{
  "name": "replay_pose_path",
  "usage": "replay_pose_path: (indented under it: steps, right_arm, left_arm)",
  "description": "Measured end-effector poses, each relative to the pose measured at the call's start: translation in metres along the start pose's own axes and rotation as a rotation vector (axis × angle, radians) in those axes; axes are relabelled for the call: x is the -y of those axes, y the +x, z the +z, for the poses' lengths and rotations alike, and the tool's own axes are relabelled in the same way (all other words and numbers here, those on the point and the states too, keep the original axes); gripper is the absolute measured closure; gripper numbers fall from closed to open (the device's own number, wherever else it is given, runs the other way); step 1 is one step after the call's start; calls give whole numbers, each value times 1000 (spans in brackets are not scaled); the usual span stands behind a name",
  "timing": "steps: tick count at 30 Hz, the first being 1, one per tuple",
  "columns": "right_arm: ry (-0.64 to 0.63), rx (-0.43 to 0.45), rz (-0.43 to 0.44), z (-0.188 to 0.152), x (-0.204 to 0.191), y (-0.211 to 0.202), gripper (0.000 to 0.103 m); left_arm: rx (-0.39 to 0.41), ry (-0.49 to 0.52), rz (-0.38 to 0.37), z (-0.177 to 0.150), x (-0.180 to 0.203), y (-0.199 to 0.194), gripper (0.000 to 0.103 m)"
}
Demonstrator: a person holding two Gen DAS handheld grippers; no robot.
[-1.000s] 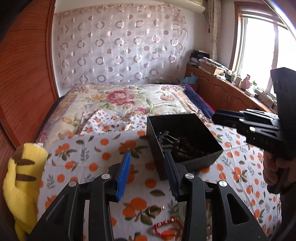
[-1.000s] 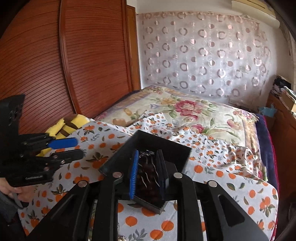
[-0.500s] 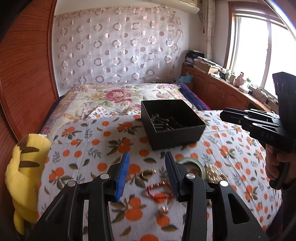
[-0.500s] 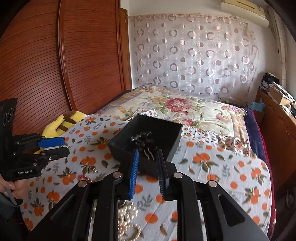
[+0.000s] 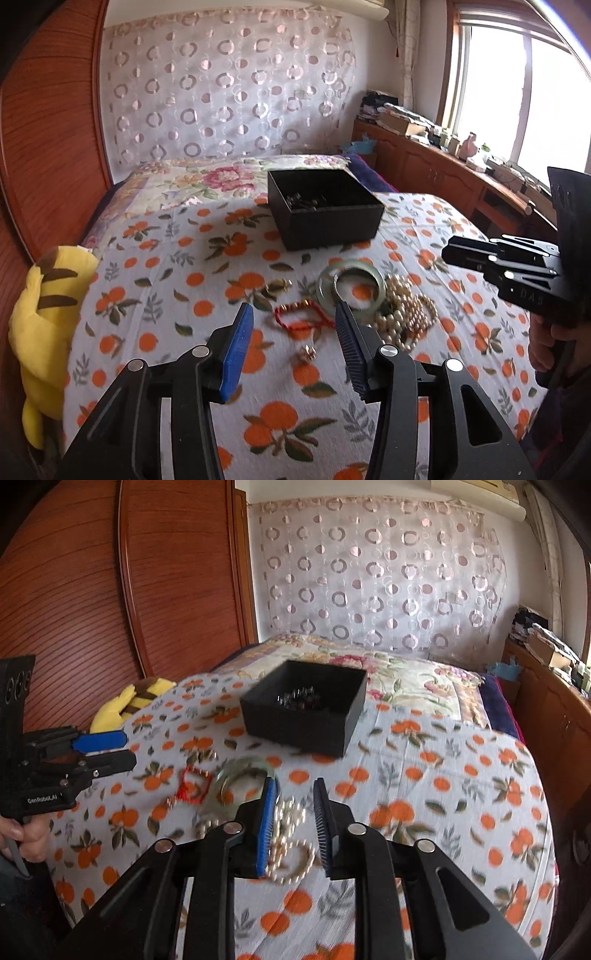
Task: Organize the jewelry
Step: 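Close the left gripper on the red string bracelet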
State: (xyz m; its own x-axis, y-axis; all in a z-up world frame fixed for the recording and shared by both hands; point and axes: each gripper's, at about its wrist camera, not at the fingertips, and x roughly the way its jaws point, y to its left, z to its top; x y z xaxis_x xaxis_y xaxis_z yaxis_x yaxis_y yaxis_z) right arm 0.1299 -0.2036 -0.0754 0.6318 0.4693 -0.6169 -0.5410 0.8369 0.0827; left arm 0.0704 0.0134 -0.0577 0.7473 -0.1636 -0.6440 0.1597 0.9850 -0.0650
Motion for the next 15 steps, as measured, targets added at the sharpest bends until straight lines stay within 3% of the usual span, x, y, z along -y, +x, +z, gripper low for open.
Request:
replay_pose_path:
  steps: [1, 15]
  right_arm:
    - [7, -4, 6, -4, 0, 0, 69]
    - [-17, -77, -20, -33, 3, 14, 69]
  left_arm:
    - [-9, 3, -3, -2, 2, 2, 59]
    - [-79, 48, -22, -7, 27, 37, 54]
